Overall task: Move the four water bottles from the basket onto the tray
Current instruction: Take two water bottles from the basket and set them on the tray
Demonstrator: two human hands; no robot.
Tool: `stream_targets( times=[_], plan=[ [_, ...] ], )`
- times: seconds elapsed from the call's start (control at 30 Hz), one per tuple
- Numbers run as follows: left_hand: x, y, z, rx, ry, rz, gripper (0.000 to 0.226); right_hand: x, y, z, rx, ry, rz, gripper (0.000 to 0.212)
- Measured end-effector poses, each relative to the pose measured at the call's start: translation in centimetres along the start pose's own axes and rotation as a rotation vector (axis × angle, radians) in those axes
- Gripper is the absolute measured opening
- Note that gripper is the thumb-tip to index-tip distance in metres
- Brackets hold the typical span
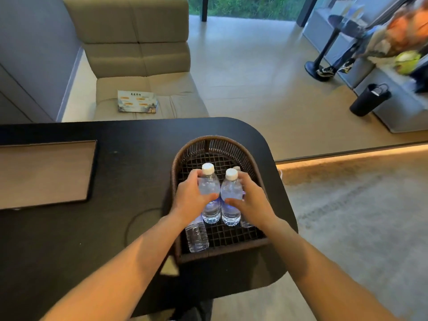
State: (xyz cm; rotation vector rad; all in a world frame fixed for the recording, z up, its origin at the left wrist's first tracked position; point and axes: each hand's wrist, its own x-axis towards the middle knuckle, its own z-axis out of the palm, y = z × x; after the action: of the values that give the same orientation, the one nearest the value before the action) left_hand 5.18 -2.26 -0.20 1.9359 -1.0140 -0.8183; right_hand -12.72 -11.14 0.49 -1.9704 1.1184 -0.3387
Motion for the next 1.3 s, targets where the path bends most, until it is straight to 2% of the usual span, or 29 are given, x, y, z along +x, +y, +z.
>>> stream_targets(
  times=[0.1, 0.17, 0.33, 0.57, 0.87, 0.97, 1.13, 1.3],
  plan=[
    [-2.6, 1.6, -1.9, -0.035, 0.02, 0.097, 0.064, -2.9, -2.4, -0.1, 0.001, 0.127, -0.086, 0.066],
    [-4.2, 2.2, -3.5, -0.019, 0.056, 0.183, 0.065, -4.4, -4.5, -0.2, 0.002, 0.185, -0.144, 0.069],
    [-8.4, 2.7, -8.8, -0.029, 0.146, 0.28, 0.068, -7.3, -10.4, 0.3, 0.056, 0.241, -0.235, 0.066],
    [-12.1, -0.2, -17.0, -0.023, 0.254, 0.191, 0.071, -7.8, -17.2, 5.3, 0.077, 0.177, -0.301, 0.07],
    [-13.4, -8.4, -29.3, -0.008, 0.403, -0.028, 0.071, -3.3, -25.1, 17.5, 0.073, 0.001, -0.303, 0.064],
    [-12.7, -11.9, -33.7, 0.02, 0.437, -0.08, 0.072, -0.6, -28.0, 22.7, 0.075, -0.056, -0.267, 0.066],
    [-9.9, -18.4, -41.6, 0.02, 0.464, -0.13, 0.055, 4.7, -32.9, 31.6, 0.084, -0.121, -0.18, 0.07],
    [-4.6, -23.8, -48.2, 0.078, 0.466, -0.209, 0.065, 10.5, -37.1, 39.7, 0.047, -0.153, -0.146, 0.074]
  ],
)
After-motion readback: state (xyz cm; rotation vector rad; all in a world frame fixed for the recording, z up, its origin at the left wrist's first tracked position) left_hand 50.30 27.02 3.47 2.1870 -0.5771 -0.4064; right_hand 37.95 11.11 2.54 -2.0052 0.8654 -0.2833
